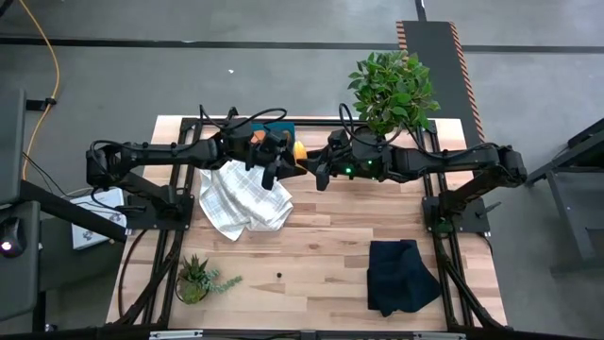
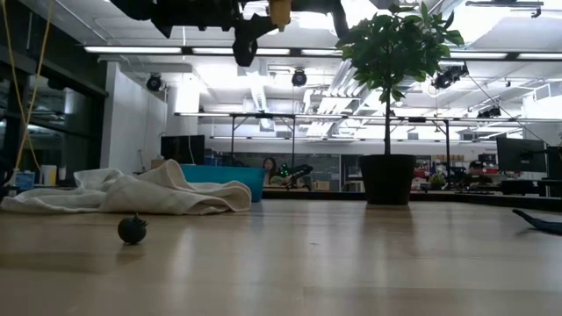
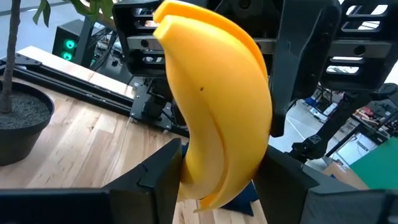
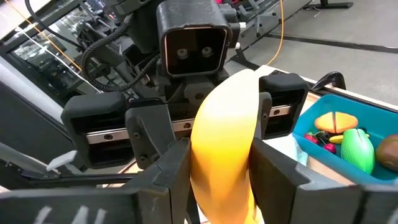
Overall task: Pick and placing Produce into tupperware
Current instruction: Put the yellow banana into the blue bin
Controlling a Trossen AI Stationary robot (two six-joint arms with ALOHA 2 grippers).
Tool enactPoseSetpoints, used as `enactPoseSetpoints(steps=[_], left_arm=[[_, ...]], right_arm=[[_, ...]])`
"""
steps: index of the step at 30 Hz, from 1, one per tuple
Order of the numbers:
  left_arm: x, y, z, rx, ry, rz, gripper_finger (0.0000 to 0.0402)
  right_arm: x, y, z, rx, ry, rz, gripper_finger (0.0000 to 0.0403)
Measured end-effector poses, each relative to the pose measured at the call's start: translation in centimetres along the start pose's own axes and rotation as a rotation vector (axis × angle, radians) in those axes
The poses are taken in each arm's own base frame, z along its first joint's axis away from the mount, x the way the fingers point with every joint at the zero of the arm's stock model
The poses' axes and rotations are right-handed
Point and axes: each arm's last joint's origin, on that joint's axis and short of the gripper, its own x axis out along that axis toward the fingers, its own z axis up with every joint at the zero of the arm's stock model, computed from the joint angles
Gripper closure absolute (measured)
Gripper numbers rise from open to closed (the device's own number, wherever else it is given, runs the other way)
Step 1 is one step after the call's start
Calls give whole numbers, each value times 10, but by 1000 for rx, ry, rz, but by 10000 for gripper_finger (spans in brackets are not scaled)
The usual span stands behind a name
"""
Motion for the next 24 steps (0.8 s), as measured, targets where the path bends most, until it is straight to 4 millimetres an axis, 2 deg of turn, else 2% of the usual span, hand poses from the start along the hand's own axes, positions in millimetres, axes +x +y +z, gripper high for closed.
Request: enactPoseSetpoints(steps=[7, 14, 24], left_arm=[[0, 0, 0, 5, 1, 0, 249], [0, 1, -1, 0, 9, 5, 247], [0, 2, -6, -19, 63, 4, 253]], right_arm=[[0, 0, 0, -1, 1, -2, 240], [0, -3, 3, 8, -20, -17, 198], [0, -5, 19, -38, -170, -42, 189]])
